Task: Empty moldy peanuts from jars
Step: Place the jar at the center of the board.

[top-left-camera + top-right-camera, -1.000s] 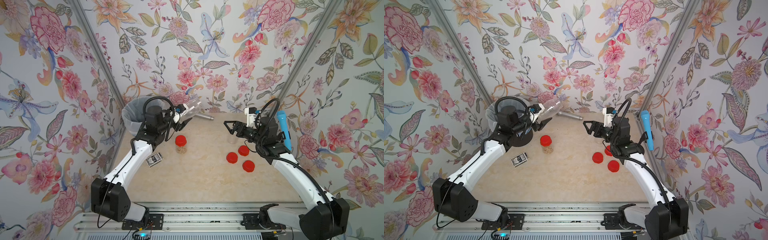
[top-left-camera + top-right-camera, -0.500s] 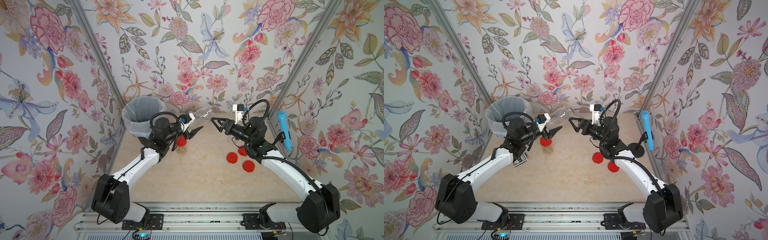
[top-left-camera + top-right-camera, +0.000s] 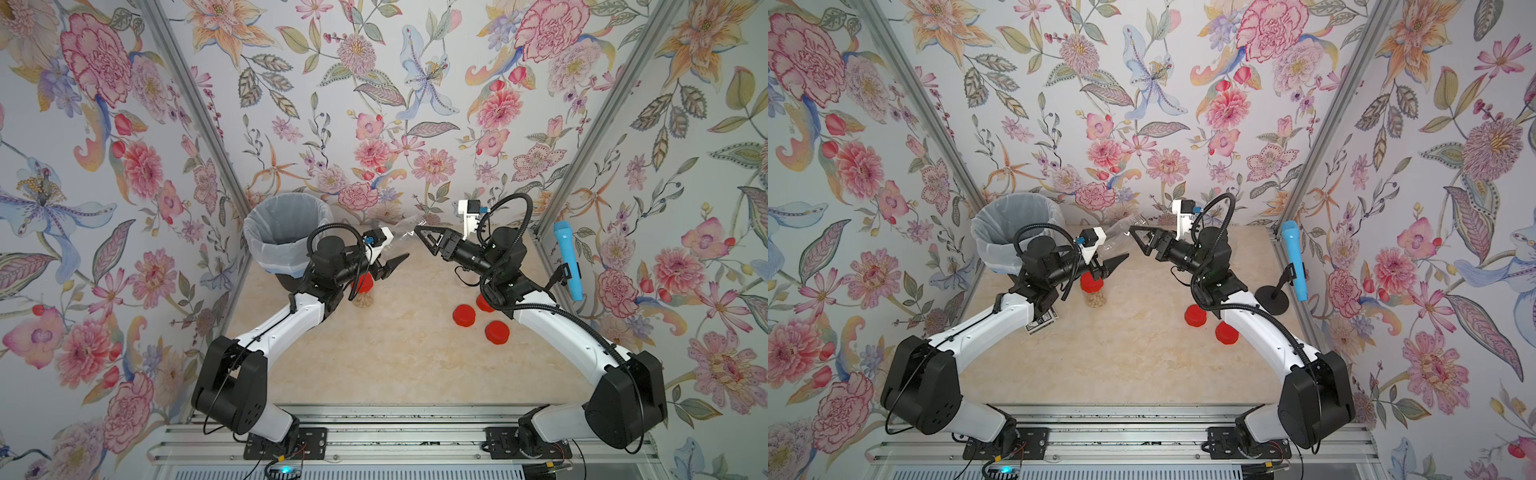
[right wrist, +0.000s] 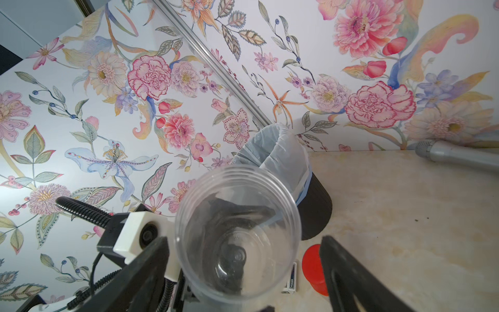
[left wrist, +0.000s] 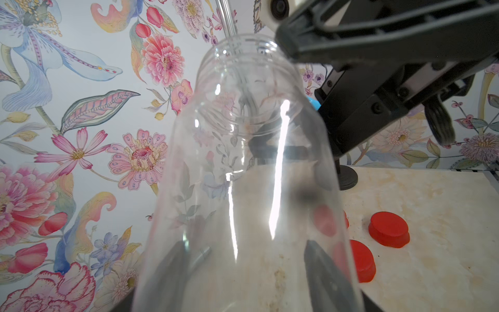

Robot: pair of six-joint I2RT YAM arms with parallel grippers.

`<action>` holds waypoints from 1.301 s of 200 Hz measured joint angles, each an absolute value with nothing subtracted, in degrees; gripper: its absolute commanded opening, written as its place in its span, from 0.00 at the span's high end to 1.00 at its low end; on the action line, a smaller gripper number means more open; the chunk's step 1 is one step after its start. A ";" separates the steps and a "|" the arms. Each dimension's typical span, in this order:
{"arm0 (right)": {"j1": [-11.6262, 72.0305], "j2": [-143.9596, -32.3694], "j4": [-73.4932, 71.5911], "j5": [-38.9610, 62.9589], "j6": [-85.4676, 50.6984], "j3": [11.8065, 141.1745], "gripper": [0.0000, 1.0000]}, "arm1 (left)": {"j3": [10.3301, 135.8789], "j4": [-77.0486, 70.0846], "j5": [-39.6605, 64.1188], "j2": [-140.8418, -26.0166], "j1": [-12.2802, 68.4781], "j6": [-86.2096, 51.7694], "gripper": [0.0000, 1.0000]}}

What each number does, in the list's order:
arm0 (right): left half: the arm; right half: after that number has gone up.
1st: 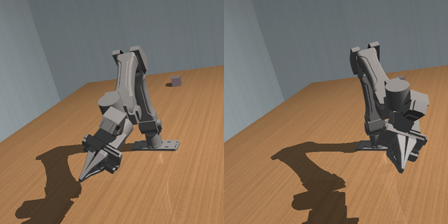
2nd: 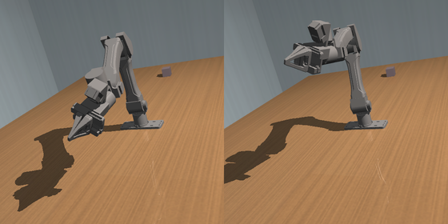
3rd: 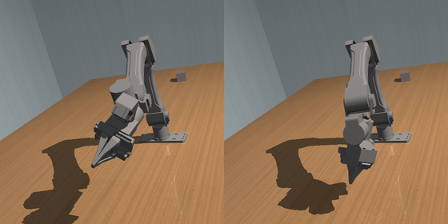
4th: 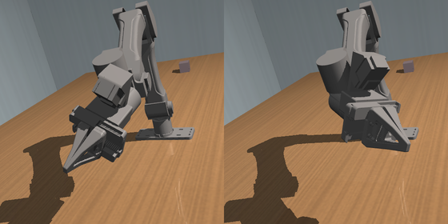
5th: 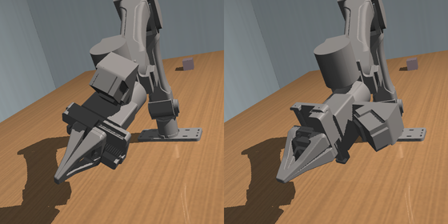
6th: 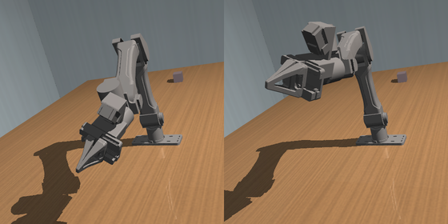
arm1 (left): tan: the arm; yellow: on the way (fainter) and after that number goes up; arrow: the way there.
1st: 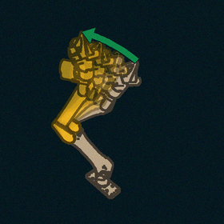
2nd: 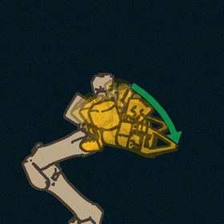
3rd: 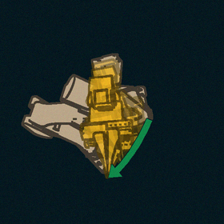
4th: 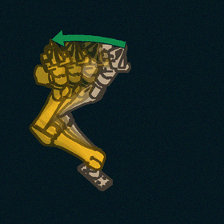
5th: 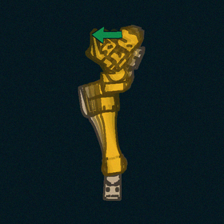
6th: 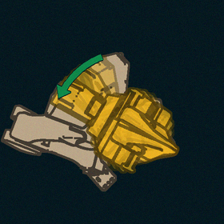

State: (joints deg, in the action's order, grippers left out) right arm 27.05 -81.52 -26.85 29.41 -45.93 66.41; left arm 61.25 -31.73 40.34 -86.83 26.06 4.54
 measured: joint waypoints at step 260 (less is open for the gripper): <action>27.66 -89.21 -8.45 19.62 -27.09 79.31 0.71 | 66.70 -18.09 38.92 -92.64 26.72 11.20 0.03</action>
State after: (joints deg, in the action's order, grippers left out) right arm 27.66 -89.21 -8.45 19.62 -27.09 79.31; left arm 66.70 -18.09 38.92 -92.64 26.72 11.20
